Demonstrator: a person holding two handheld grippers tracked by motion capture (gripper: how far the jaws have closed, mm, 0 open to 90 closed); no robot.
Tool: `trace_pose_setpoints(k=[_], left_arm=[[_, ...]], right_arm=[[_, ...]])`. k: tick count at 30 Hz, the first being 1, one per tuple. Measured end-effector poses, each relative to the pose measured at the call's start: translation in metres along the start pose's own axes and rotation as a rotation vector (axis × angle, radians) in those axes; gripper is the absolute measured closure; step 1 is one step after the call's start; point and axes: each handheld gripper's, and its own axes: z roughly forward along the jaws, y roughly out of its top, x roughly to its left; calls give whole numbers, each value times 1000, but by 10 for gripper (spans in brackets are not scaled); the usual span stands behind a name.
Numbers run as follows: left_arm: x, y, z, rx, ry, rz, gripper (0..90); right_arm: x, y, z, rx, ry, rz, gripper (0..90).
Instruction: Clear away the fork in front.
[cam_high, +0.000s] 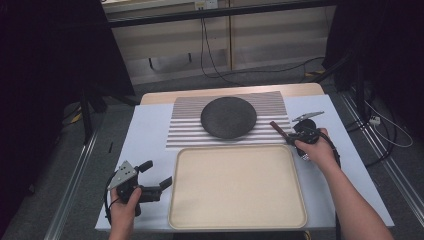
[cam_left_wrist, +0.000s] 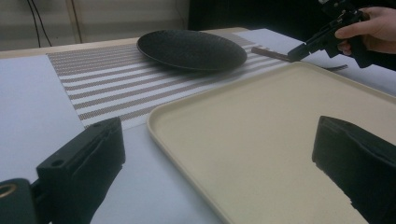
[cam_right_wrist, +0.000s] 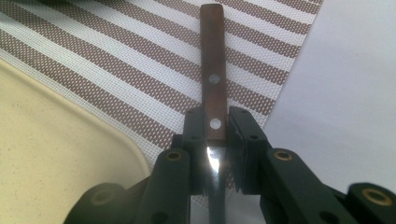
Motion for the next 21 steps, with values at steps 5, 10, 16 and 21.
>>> trace_pose_setpoints(k=[5, 10, 16, 21], left_arm=[[-1, 0, 1, 4, -1, 2, 27], [-2, 0, 2, 12, 0, 12, 27], [-2, 0, 4, 16, -2, 17, 28], [-3, 0, 5, 21, -9, 20, 28]], right_arm=[[1, 3, 1, 19, -8, -23, 767], [-2, 2, 2, 16, 14, 10, 767], [0, 9, 4, 73, -3, 20, 780], [-3, 9, 4, 76, 18, 40, 782]])
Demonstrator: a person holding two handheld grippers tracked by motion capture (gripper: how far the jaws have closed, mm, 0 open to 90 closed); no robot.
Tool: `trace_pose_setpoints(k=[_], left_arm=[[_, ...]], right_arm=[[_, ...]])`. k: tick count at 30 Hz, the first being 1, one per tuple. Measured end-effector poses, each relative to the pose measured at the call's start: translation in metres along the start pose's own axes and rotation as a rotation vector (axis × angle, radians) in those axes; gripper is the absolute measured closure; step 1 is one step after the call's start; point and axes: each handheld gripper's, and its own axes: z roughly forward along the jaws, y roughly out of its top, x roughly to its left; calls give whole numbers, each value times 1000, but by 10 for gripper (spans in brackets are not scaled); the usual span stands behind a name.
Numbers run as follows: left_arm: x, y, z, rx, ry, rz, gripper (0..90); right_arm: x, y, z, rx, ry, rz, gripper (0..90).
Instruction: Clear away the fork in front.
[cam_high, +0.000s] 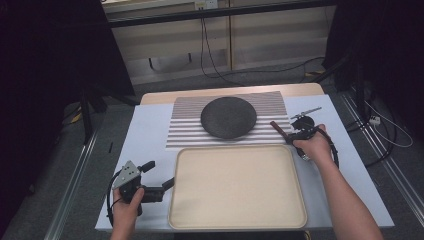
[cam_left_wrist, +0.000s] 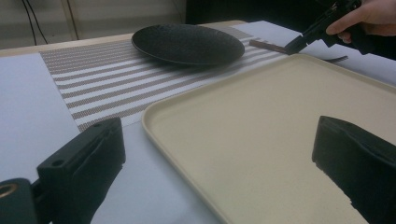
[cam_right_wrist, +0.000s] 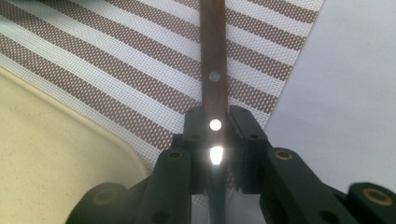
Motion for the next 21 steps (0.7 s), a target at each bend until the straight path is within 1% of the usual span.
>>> trace_pose_setpoints(k=[2, 3, 4, 6, 8, 9, 10, 14, 16, 17, 19, 21], left_arm=[[1, 0, 0, 0, 3, 3, 28], [1, 0, 0, -1, 5, 1, 28], [1, -1, 1, 1, 4, -1, 28], [0, 0, 2, 2, -5, 8, 28], [-1, 0, 2, 3, -6, 2, 28], [0, -1, 2, 6, -5, 5, 28], [0, -1, 2, 7, -1, 6, 28], [1, 0, 2, -2, 1, -5, 29], [1, 0, 2, -3, 2, -7, 28], [1, 0, 2, -3, 3, -7, 28], [1, 0, 2, -3, 8, -8, 28], [2, 0, 2, -5, 8, -9, 29]], right_arm=[[1, 0, 0, -1, -8, -11, 783], [2, 0, 0, 1, -11, -8, 783], [2, 1, 0, 8, -15, -7, 783], [2, 1, 0, 7, -14, -9, 784], [2, 2, 0, 5, -17, -15, 785], [1, 2, 0, 8, -9, -11, 785], [0, 1, 0, 1, -3, 4, 785], [-2, 0, -1, -8, 11, 4, 785], [-4, -1, -1, -17, 23, 18, 785], [-5, -1, -1, -25, 29, 16, 785], [-5, -2, -2, -41, 27, 25, 785], [-8, -4, -2, -80, 35, 49, 785]])
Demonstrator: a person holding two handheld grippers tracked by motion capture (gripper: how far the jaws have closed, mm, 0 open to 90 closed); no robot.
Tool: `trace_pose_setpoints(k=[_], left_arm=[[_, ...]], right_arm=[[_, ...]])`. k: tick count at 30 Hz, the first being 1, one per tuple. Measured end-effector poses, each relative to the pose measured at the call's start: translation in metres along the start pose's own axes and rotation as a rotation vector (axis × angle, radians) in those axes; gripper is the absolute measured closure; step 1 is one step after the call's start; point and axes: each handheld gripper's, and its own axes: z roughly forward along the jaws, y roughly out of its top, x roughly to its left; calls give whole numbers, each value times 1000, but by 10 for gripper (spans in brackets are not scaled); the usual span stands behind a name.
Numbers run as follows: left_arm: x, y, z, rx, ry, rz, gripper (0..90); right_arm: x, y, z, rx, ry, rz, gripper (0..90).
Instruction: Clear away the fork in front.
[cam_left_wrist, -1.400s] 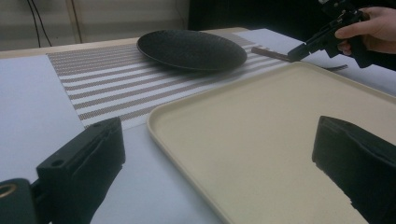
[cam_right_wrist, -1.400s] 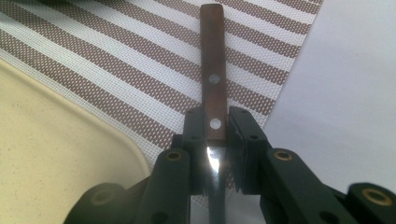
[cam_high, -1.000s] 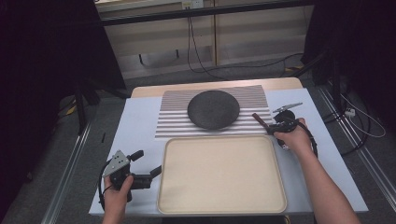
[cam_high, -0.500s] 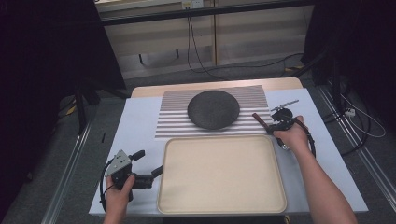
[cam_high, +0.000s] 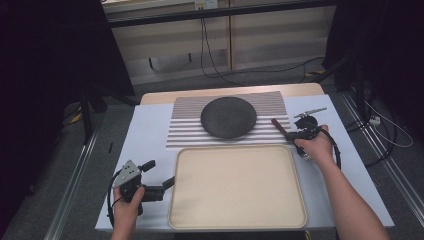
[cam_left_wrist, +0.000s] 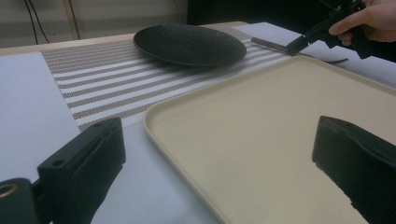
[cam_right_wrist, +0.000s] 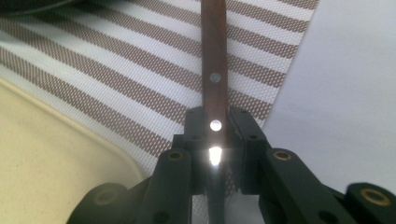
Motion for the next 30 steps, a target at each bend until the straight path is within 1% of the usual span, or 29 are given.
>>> trace_pose_setpoints(k=[2, 3, 7, 8, 9, 13, 14, 16, 17, 19, 20, 21, 22, 24, 26, 28, 29, 30], left_arm=[[0, 0, 0, -1, 0, -3, 28], [0, 0, 0, 1, -2, -2, 28], [0, 0, -1, -1, -1, 0, 28], [0, 0, -1, -1, -1, 0, 28], [0, 0, -1, -2, -1, -1, 28], [0, 0, -2, -1, -3, -5, 28], [0, 0, -2, -4, -2, -5, 29], [0, 0, -1, -9, 1, -10, 28], [1, 0, -1, -7, 4, -8, 29], [1, 0, -1, -9, 4, -9, 29], [1, 0, -2, -10, 5, -11, 28], [1, 0, -2, -11, 4, -13, 28], [1, 0, -2, -11, 4, -12, 28], [1, 0, -2, -11, 4, -15, 28], [1, 1, -3, -13, 4, -18, 28], [1, 1, -3, -13, 3, -18, 28], [1, 1, -2, -11, 4, -19, 28], [1, 1, -2, -12, 3, -21, 28]], right_arm=[[0, 0, 0, -8, 7, 1, 786], [0, 0, -1, -15, 14, 10, 785], [-2, 1, -7, -61, 32, 28, 786], [-2, 1, -10, -74, 44, 38, 785], [-2, 1, -11, -86, 46, 46, 786], [0, 1, -18, -120, 59, 44, 785], [1, 1, -21, -142, 63, 43, 785], [2, 1, -27, -161, 72, 45, 785], [3, 1, -30, -181, 78, 43, 785], [6, 1, -35, -205, 90, 44, 785], [8, 0, -39, -230, 103, 42, 785], [10, 0, -41, -244, 110, 39, 785], [13, -2, -45, -273, 121, 46, 785], [19, -5, -51, -314, 140, 43, 785], [24, -9, -56, -350, 161, 50, 785], [31, -13, -61, -379, 170, 45, 785], [33, -14, -62, -385, 176, 43, 784], [37, -17, -65, -398, 188, 37, 785]])
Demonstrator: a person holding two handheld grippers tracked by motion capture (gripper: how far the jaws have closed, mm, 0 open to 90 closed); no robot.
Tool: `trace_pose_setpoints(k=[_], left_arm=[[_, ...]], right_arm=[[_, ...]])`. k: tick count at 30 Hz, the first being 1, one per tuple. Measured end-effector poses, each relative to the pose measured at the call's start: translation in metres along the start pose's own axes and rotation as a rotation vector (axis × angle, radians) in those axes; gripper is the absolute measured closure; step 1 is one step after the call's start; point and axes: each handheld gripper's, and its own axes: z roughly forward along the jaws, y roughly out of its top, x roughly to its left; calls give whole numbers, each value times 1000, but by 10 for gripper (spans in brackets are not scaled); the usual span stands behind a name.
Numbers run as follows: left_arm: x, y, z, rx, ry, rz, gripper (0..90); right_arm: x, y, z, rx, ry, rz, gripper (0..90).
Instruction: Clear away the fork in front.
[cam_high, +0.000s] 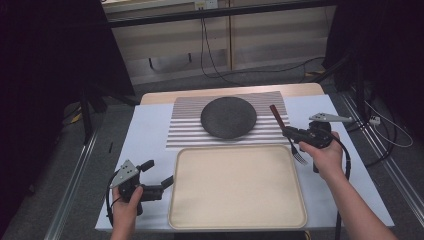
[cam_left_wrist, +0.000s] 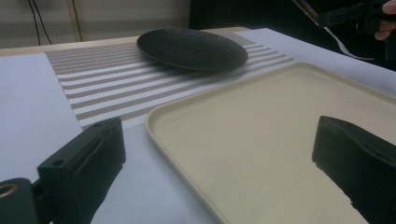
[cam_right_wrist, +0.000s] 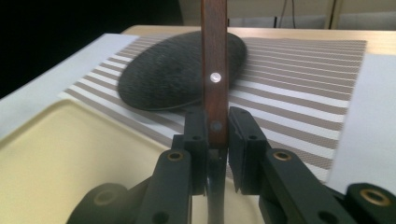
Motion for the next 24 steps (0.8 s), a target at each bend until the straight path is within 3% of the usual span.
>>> trace_pose_setpoints(k=[15, 24], left_arm=[[-10, 11, 5, -10, -10, -14, 28], [-26, 29, 16, -14, -46, -5, 26]], right_arm=[[52, -27, -21, -91, 83, -50, 784], [68, -36, -16, -99, 129, -71, 784]])
